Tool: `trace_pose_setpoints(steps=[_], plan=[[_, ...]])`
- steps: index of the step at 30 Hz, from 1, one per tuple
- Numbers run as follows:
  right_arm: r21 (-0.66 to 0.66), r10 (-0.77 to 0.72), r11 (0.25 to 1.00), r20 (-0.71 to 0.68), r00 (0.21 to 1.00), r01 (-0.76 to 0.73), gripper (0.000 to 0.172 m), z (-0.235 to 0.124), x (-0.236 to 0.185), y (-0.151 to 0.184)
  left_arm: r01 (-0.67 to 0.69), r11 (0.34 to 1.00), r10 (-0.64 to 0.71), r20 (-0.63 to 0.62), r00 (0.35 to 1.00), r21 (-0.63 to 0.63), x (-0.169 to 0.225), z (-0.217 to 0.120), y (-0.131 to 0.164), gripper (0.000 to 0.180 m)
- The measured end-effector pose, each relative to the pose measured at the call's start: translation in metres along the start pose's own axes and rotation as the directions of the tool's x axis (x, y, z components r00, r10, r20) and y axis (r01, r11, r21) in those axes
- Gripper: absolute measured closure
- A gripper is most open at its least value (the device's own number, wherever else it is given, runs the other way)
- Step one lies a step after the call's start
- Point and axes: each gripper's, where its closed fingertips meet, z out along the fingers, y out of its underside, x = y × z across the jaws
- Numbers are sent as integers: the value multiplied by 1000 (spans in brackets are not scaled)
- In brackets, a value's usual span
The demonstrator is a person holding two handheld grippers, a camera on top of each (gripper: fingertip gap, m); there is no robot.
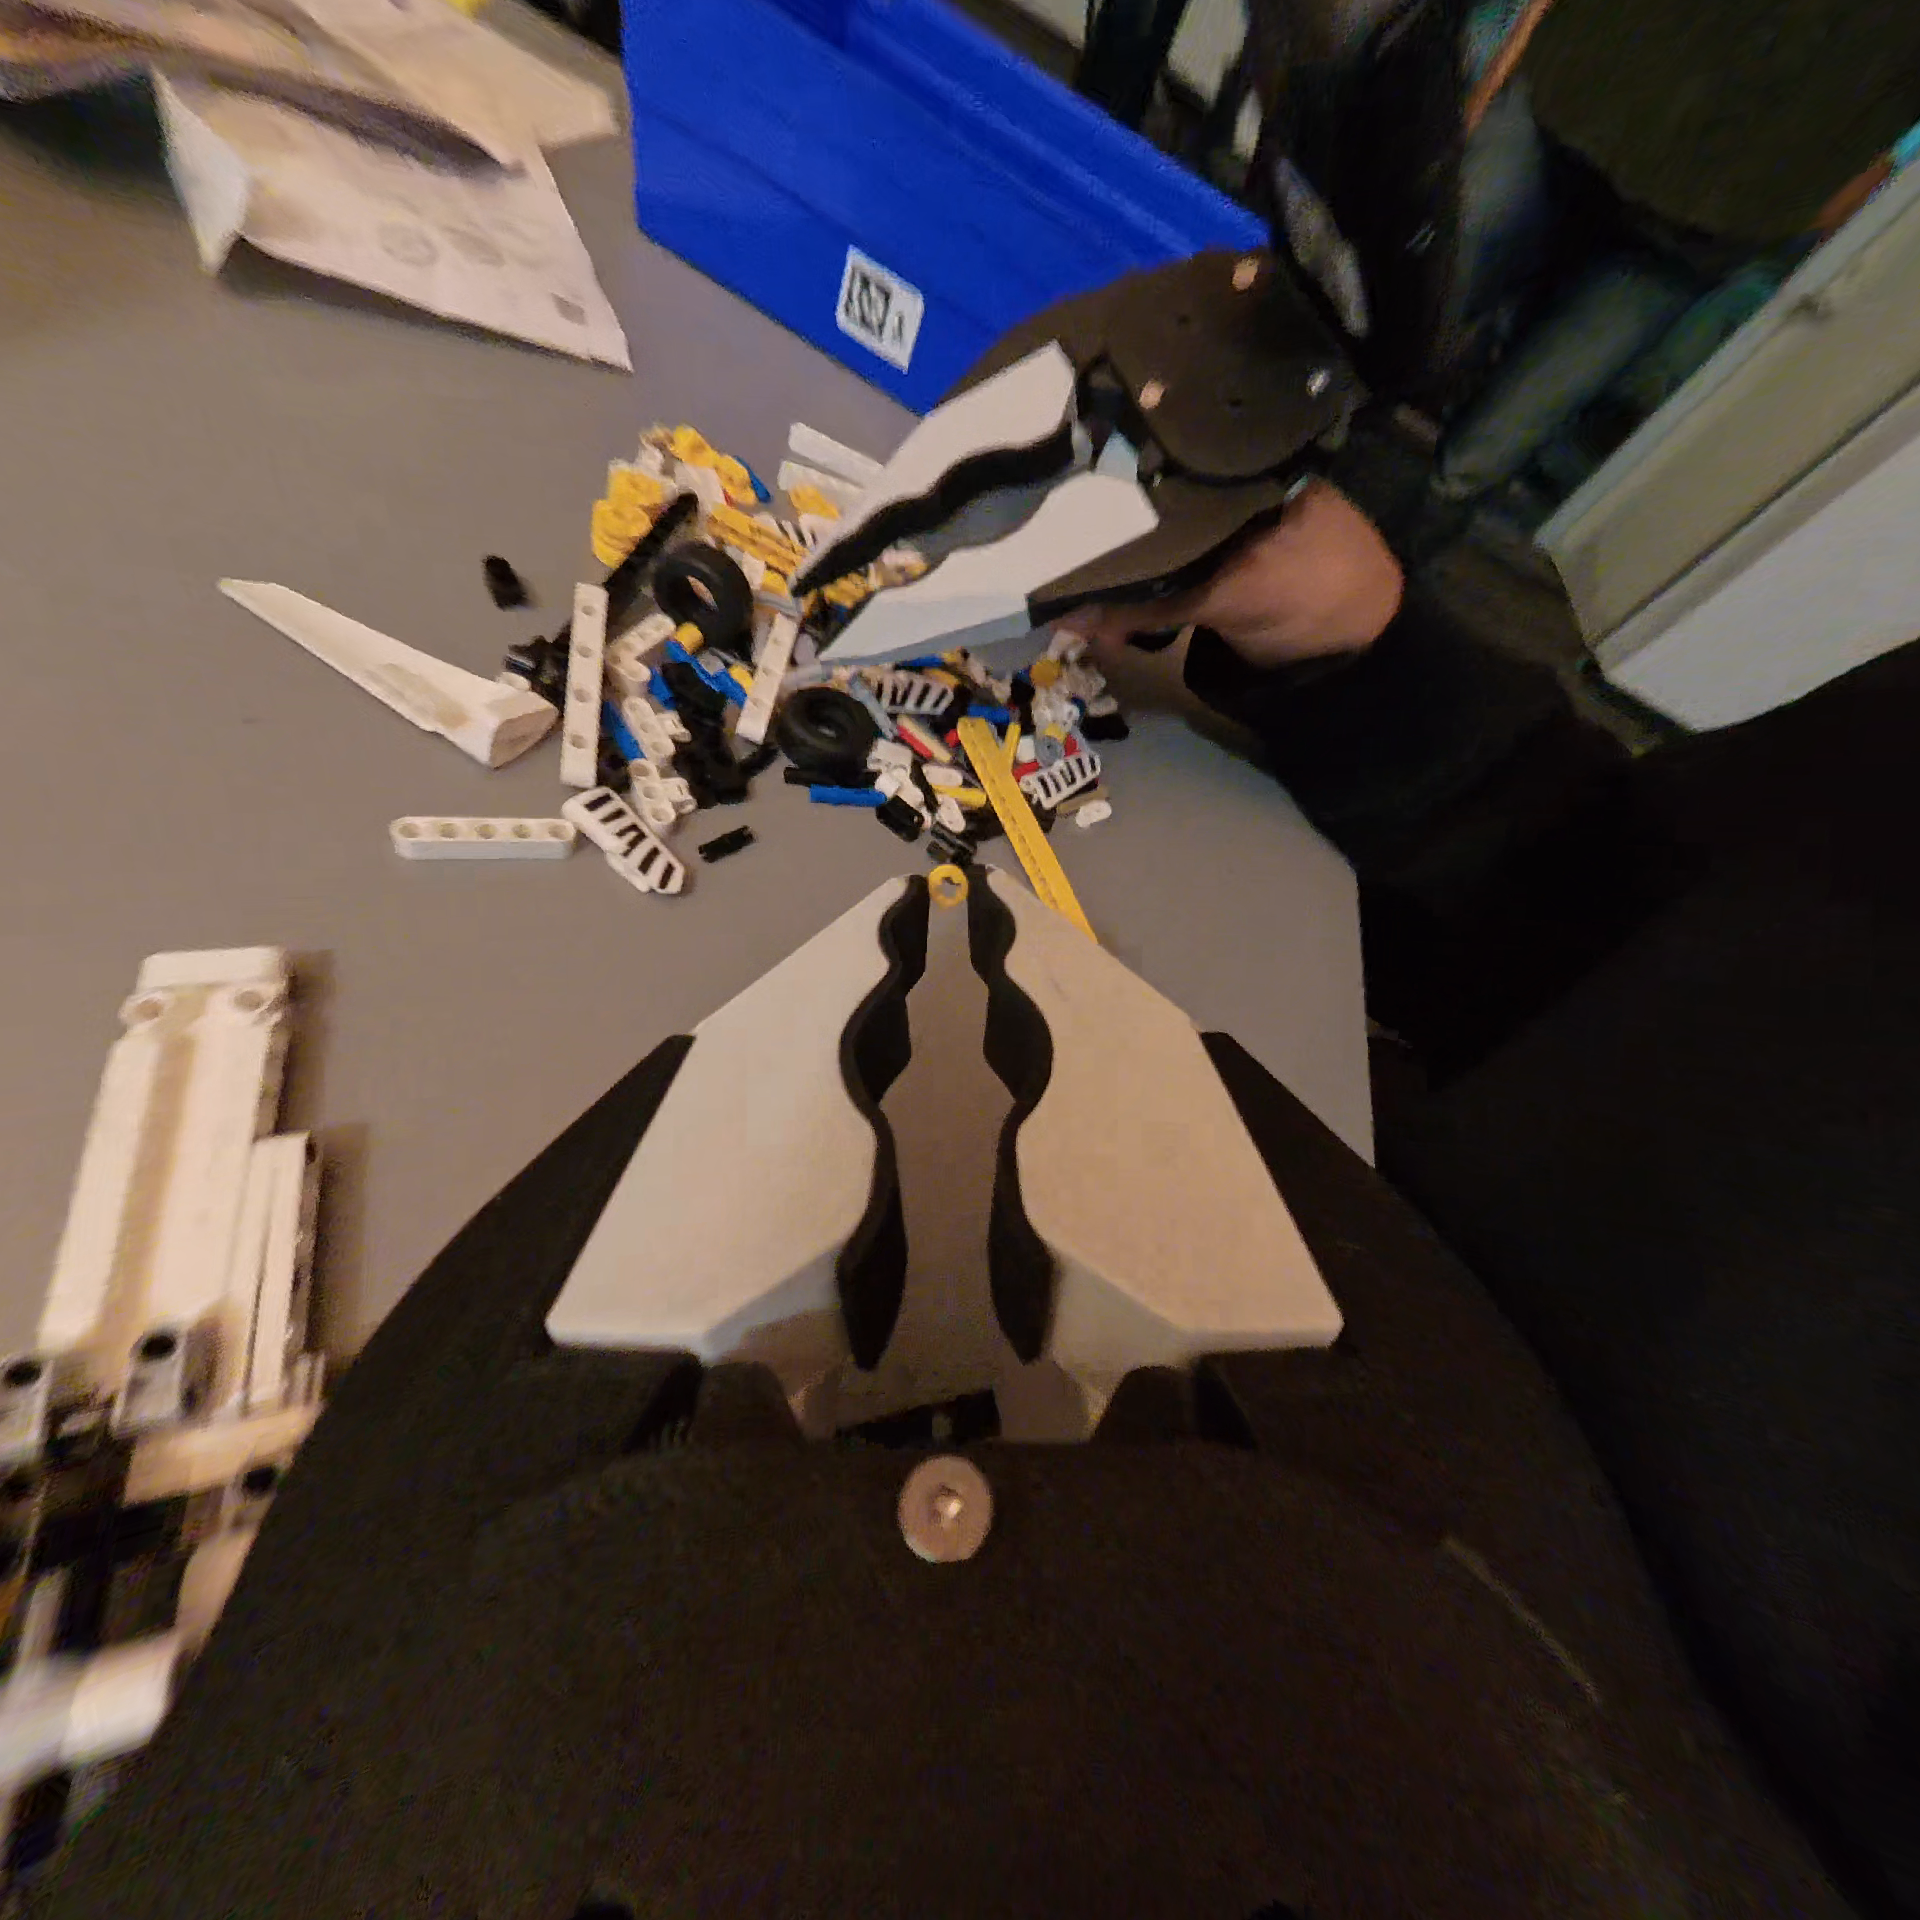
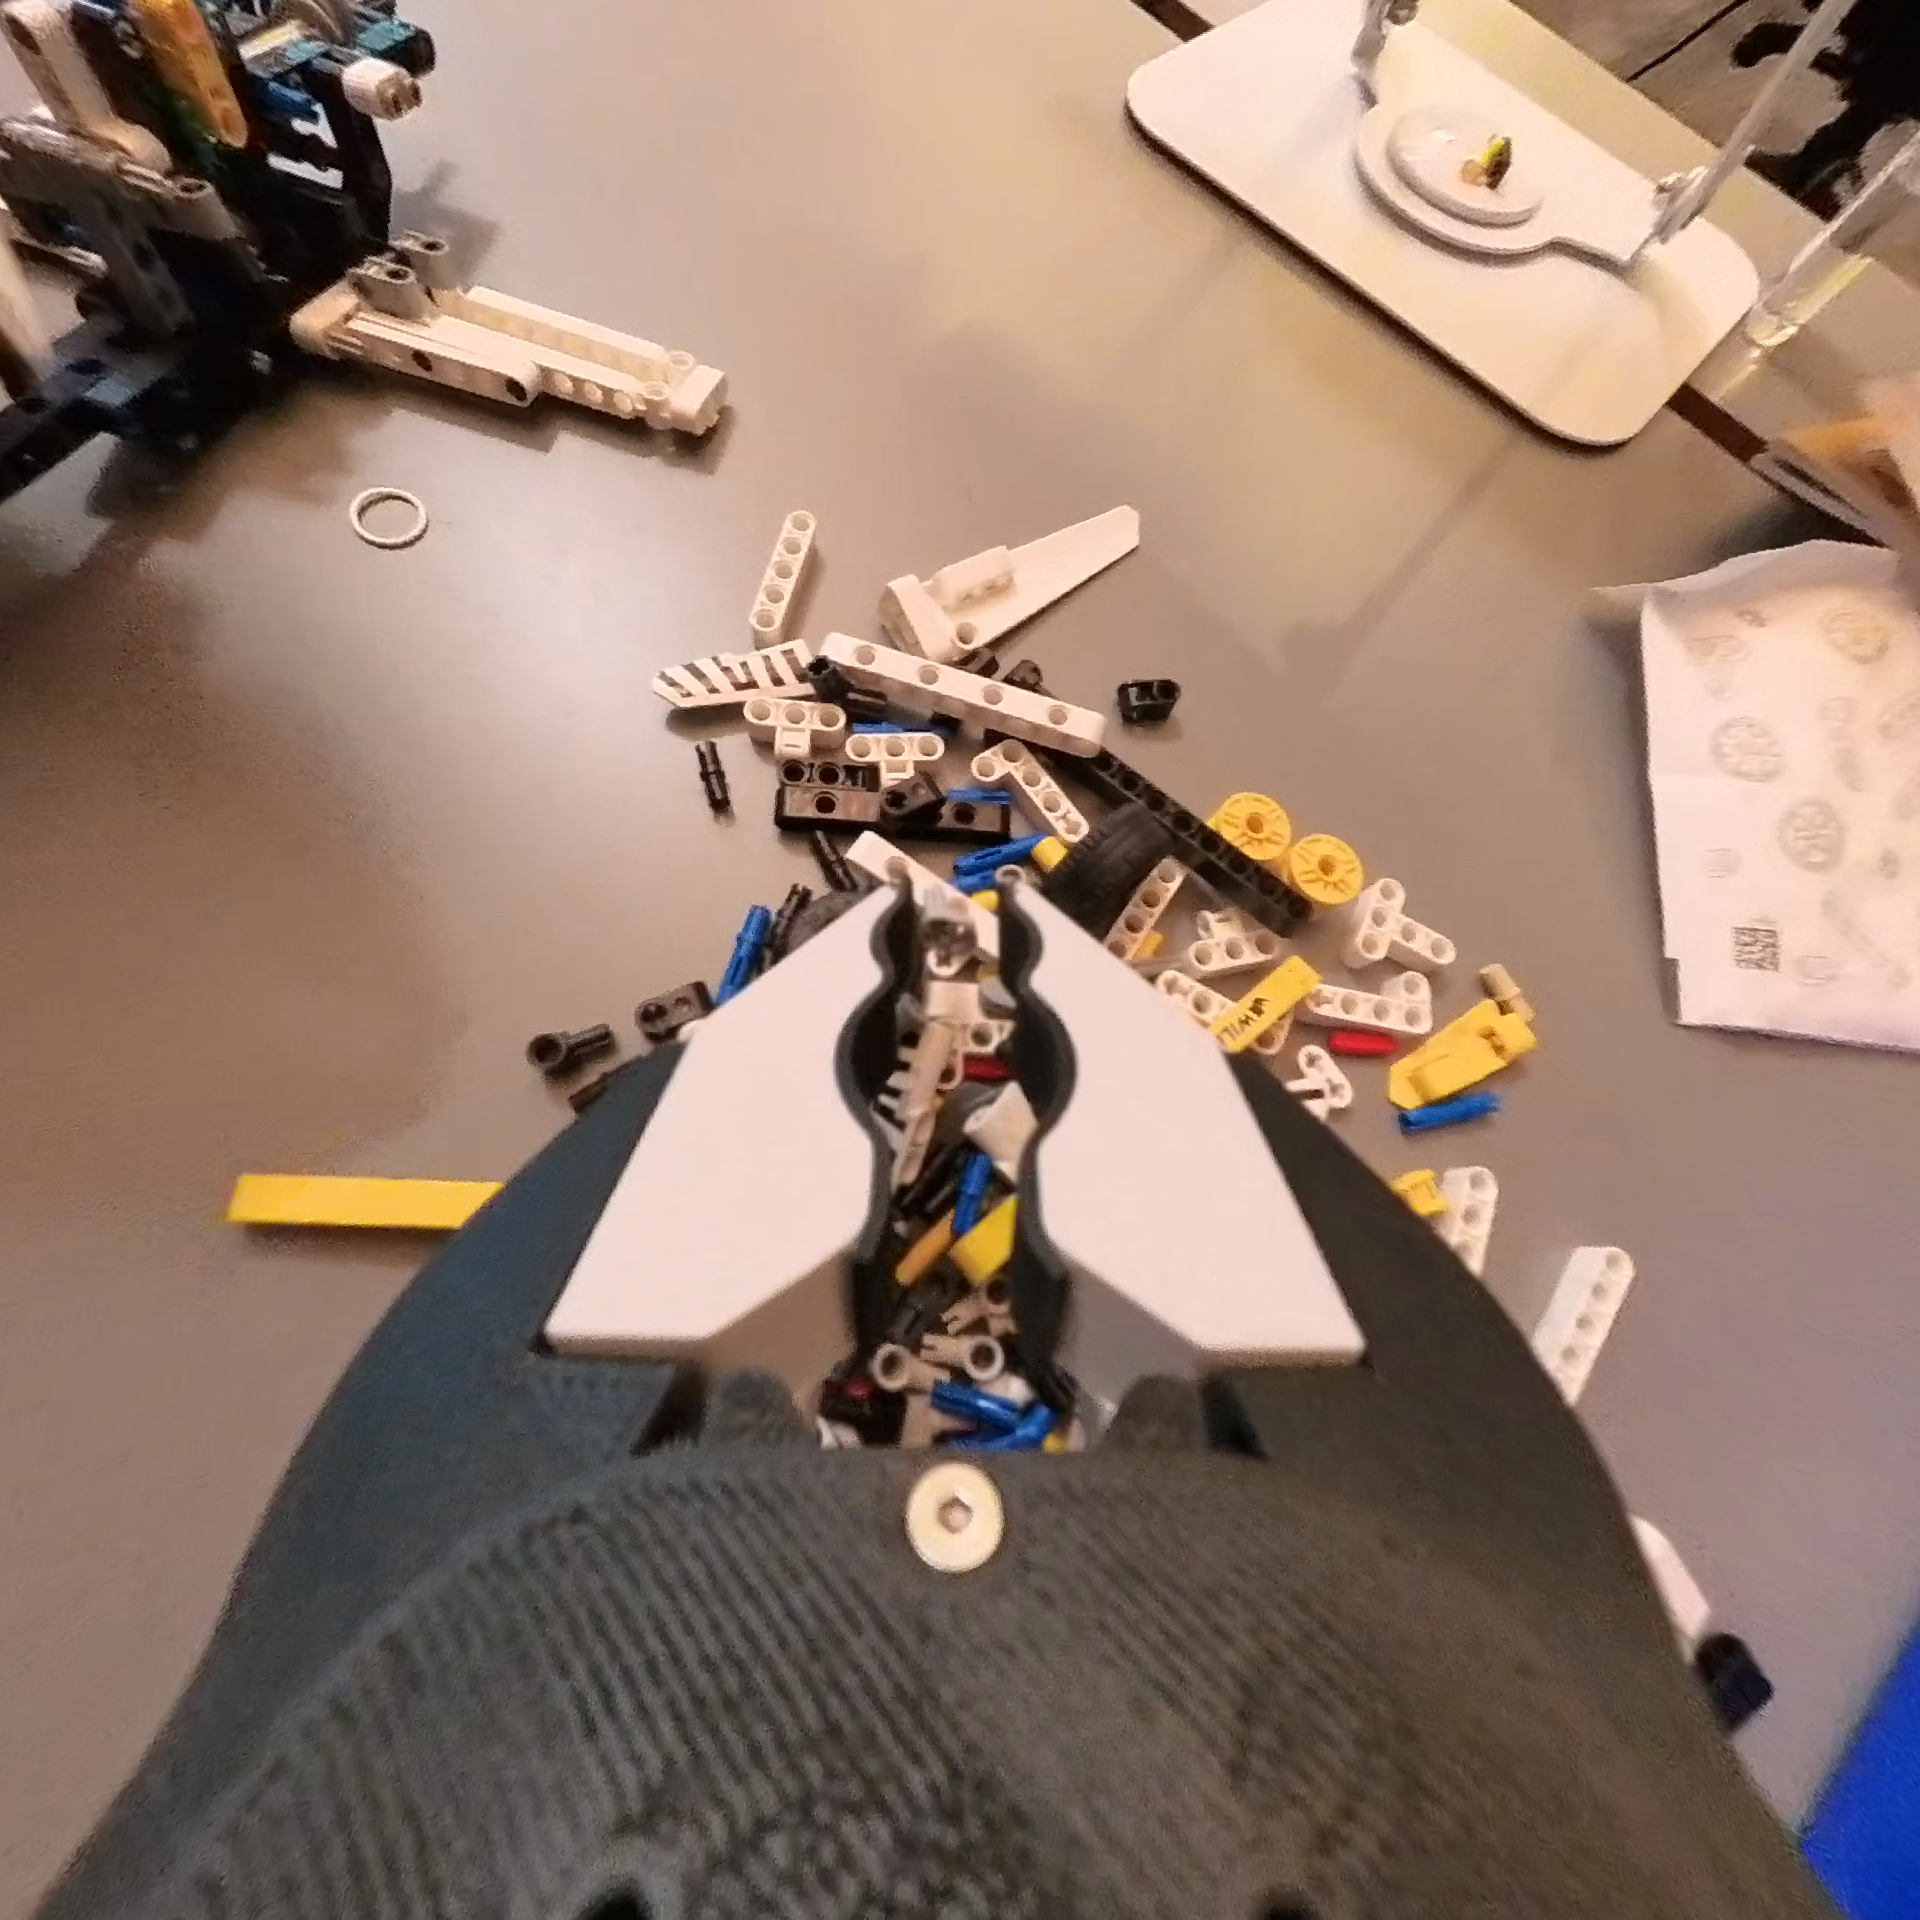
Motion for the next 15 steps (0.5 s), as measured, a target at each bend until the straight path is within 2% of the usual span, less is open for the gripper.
trace_pose_setpoints(steps=[3,8,10,12,15], plan=[[49,19,999,0,1000,-19,147,-8,2,-4,-56,991,61,37,997,-119,-5,28,7,175],[174,67,983,-37,997,-60,148,-30,15,-14,-136,960,158,72,985,-244,-12,65,12,174],[210,86,975,-32,996,-78,148,-37,17,-18,-141,958,167,86,982,-251,-16,75,9,171],[234,95,968,-19,995,-88,149,-41,16,-21,-149,963,178,112,978,-225,-21,79,1,149],[243,72,968,-44,996,-59,149,-45,17,-23,-147,973,175,156,972,-176,-24,70,-11,142]])
